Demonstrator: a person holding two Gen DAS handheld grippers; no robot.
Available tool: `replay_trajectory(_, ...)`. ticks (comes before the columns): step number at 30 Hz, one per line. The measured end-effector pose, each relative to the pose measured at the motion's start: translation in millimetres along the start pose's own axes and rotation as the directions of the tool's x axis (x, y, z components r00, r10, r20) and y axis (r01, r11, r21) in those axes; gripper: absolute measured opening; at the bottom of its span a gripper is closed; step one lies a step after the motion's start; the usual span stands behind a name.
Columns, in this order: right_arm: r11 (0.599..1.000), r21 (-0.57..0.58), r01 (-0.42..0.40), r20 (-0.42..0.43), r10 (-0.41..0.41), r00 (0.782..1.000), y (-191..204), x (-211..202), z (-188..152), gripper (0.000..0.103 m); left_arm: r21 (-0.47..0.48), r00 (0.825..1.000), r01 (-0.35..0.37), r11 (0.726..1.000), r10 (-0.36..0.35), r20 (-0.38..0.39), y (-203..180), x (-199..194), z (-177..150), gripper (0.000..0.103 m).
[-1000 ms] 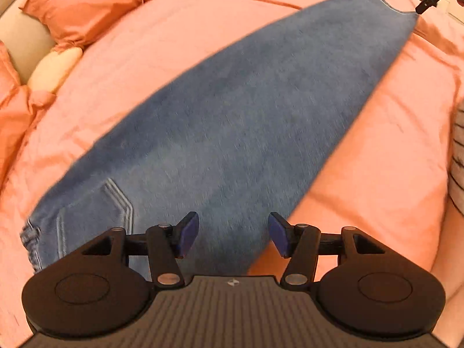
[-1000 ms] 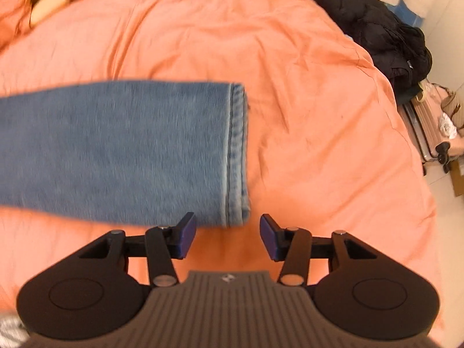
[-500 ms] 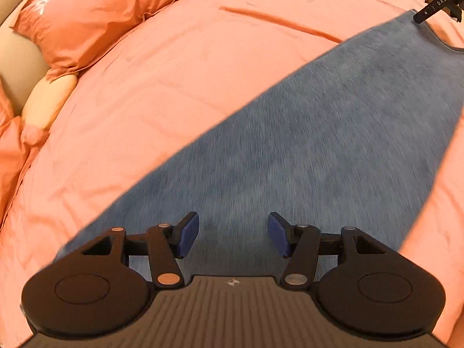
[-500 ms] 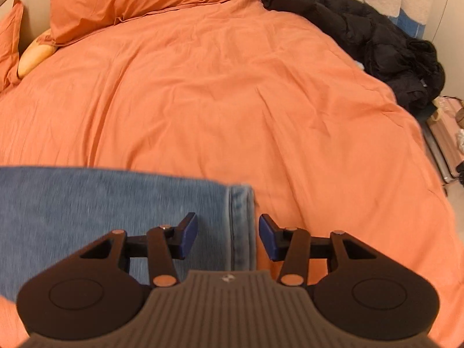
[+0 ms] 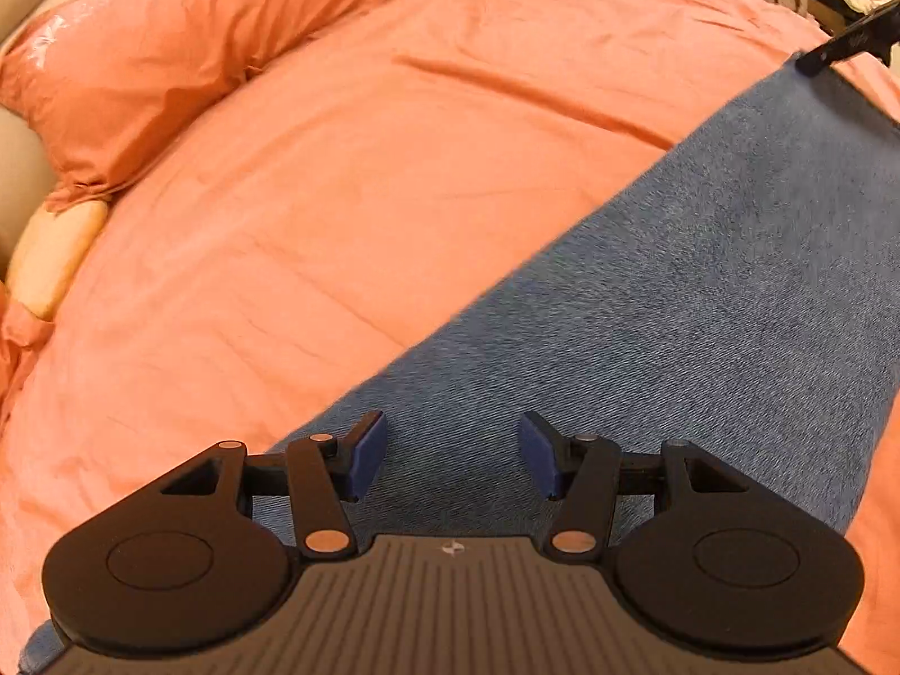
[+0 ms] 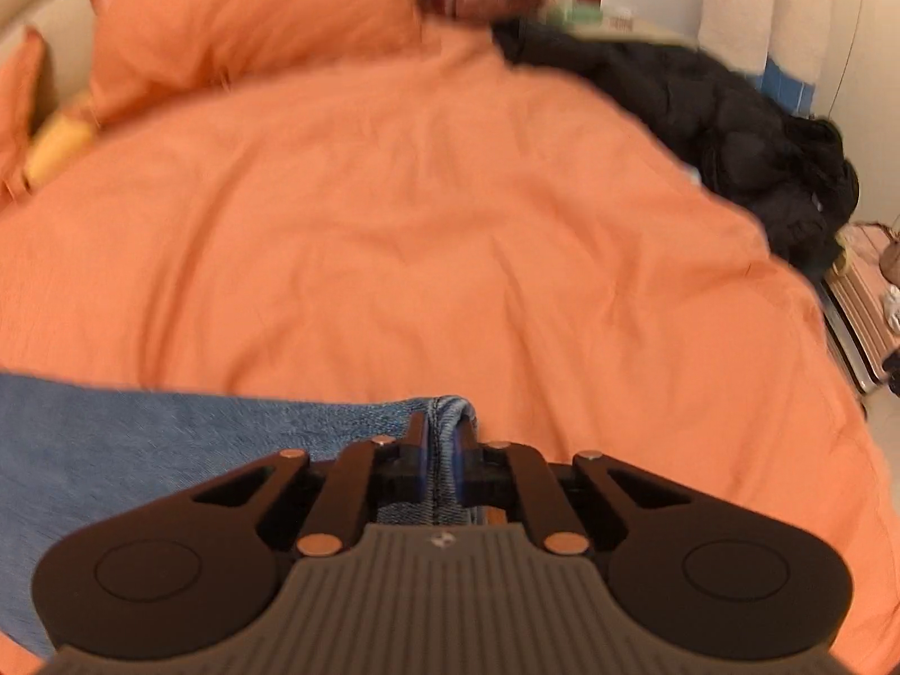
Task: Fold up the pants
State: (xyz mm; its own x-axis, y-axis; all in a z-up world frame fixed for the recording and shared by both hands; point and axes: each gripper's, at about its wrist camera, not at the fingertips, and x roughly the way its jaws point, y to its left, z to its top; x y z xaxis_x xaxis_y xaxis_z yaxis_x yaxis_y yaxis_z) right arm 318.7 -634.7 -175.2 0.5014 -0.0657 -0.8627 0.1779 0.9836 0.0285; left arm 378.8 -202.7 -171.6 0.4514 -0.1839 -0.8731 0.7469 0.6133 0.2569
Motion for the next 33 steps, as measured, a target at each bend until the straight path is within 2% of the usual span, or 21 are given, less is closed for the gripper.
replay_trajectory(2, 0.999, 0.034, -0.01, -0.011, 0.01, 1.0, -4, 4, -1, 0.002, 0.003, 1.0, -0.02, 1.0, 0.02, -0.006, -5, 7, 0, 0.064)
replay_trajectory(4, 0.997, 0.068, -0.024, -0.021, 0.025, 0.999, -8, -2, 1, 0.008, -0.005, 0.999, -0.024, 1.0, 0.023, -0.023, -5, 15, 2, 0.064)
replay_trajectory(5, 0.997, 0.07, -0.029, -0.023, 0.031, 0.999, -11, -7, 2, 0.013, -0.012, 0.999, -0.023, 1.0, 0.023, -0.026, -5, 17, 2, 0.064)
replay_trajectory(7, 0.995, 0.077, -0.055, -0.051, 0.059, 0.997, -16, -20, 2, 0.034, -0.021, 0.999, -0.026, 0.999, 0.025, -0.022, -5, 13, 5, 0.064)
replay_trajectory(8, 0.994, 0.091, -0.066, -0.067, 0.072, 0.995, -18, -27, -2, 0.037, -0.017, 0.999, -0.03, 0.999, 0.029, -0.019, -6, 11, 4, 0.064)
replay_trajectory(11, 0.982, 0.155, -0.108, -0.137, 0.13, 0.982, -24, -43, -20, 0.041, 0.015, 1.0, -0.018, 1.0, 0.018, -0.006, -13, -1, 2, 0.064)
replay_trajectory(12, 0.976, 0.182, -0.116, -0.156, 0.145, 0.977, -27, -48, -29, 0.049, 0.025, 1.0, -0.006, 1.0, 0.007, -0.005, -17, -5, 1, 0.064)
replay_trajectory(15, 0.96, 0.254, -0.116, -0.186, 0.166, 0.968, -36, -58, -53, 0.058, 0.047, 1.0, 0.014, 0.999, -0.015, 0.017, -31, -19, -3, 0.064)
replay_trajectory(17, 0.936, 0.337, -0.103, -0.19, 0.175, 0.966, -45, -63, -70, 0.06, 0.047, 0.999, 0.038, 0.998, -0.039, 0.032, -39, -28, -5, 0.064)
replay_trajectory(19, 0.882, 0.46, -0.105, -0.181, 0.209, 0.961, -58, -67, -89, 0.06, 0.047, 0.997, 0.062, 0.997, -0.064, 0.042, -47, -36, -9, 0.064)
replay_trajectory(22, 0.753, 0.639, -0.159, -0.126, 0.306, 0.944, -73, -68, -119, 0.06, 0.078, 0.995, 0.08, 0.994, -0.084, 0.046, -59, -44, -11, 0.064)
replay_trajectory(24, 0.667, 0.719, -0.196, -0.078, 0.357, 0.931, -76, -63, -134, 0.06, 0.1, 0.995, 0.085, 0.991, -0.089, 0.04, -63, -41, -4, 0.064)
replay_trajectory(28, 0.542, 0.808, -0.229, -0.002, 0.391, 0.92, -78, -44, -153, 0.052, 0.106, 0.996, 0.081, 0.991, -0.085, 0.035, -70, -41, -1, 0.064)
replay_trajectory(33, 0.381, 0.88, -0.285, 0.118, 0.405, 0.907, -91, -26, -175, 0.053, 0.098, 0.996, 0.085, 0.992, -0.088, 0.028, -69, -40, 1, 0.064)
